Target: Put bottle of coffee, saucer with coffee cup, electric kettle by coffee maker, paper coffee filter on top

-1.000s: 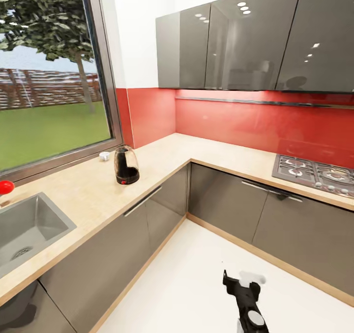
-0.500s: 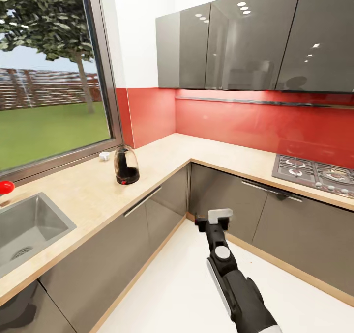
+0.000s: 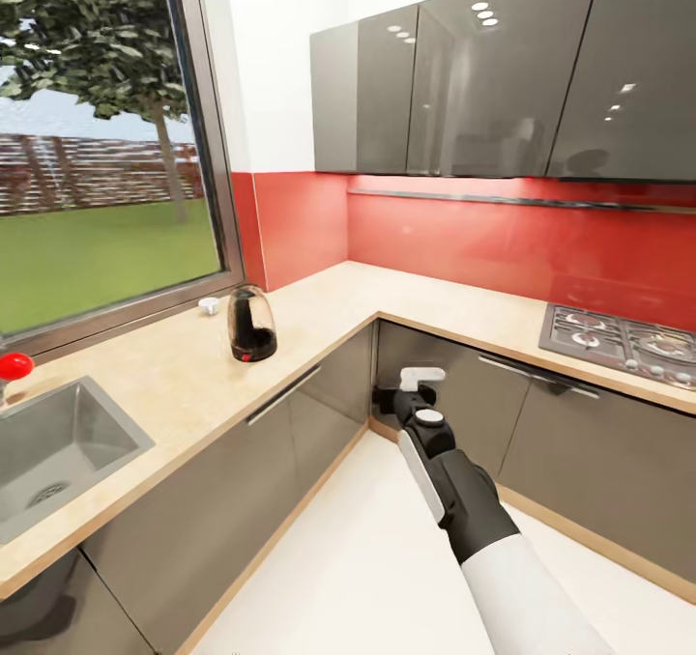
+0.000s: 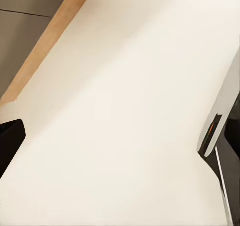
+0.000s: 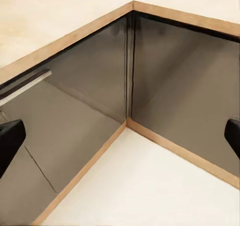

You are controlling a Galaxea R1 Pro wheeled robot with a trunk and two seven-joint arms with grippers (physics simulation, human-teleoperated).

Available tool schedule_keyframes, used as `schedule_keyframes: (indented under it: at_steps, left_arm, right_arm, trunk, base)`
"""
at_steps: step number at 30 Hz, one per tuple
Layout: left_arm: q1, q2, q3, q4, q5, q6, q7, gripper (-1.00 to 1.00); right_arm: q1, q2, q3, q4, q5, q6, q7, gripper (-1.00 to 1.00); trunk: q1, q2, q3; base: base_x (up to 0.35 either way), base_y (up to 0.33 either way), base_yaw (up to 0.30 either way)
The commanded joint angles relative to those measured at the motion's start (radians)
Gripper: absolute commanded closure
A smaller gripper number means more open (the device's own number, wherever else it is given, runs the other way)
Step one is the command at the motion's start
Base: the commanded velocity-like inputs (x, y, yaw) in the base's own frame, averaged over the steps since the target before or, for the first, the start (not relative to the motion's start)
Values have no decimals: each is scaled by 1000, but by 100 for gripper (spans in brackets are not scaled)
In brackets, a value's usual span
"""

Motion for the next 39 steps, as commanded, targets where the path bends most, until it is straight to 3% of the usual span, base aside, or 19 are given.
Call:
schedule_keyframes:
  at_steps: [1, 7, 25, 31, 34, 39]
  left_arm:
    - [1, 0, 3, -2, 6, -4, -1, -100]
    - [1, 0, -3, -3, 5, -4, -2, -100]
    - [1, -14, -2, -3, 4, -4, -2, -100]
    - [1, -13, -1, -2, 5, -4, -2, -100]
    - [1, -13, -1, -4, 5, -4, -2, -100]
    - [1, -14, -1, -3, 5, -4, -2, -100]
  right_arm:
    - [-1, 0, 2, 2, -11, 3, -9, -100]
    - [-1, 0, 2, 50, -12, 0, -11, -100]
    - [-1, 0, 1, 55, -12, 0, -11, -100]
    - [-1, 0, 4, 58, -11, -94, -14, -100]
    - [-1, 0, 7, 72, -11, -111, -88, -100]
    - [-1, 0, 8, 89, -12, -115, -111, -100]
  trunk:
    - [0, -1, -2]
    - [0, -1, -9]
    - [0, -1, -29]
    - [0, -1, -28]
    - [0, -1, -24]
    - [0, -1, -17]
  base:
    - [0, 0, 171]
    - [0, 0, 182]
    - [0, 0, 206]
    - [0, 0, 256]
    - [159, 58, 169]
    - [259, 212, 149]
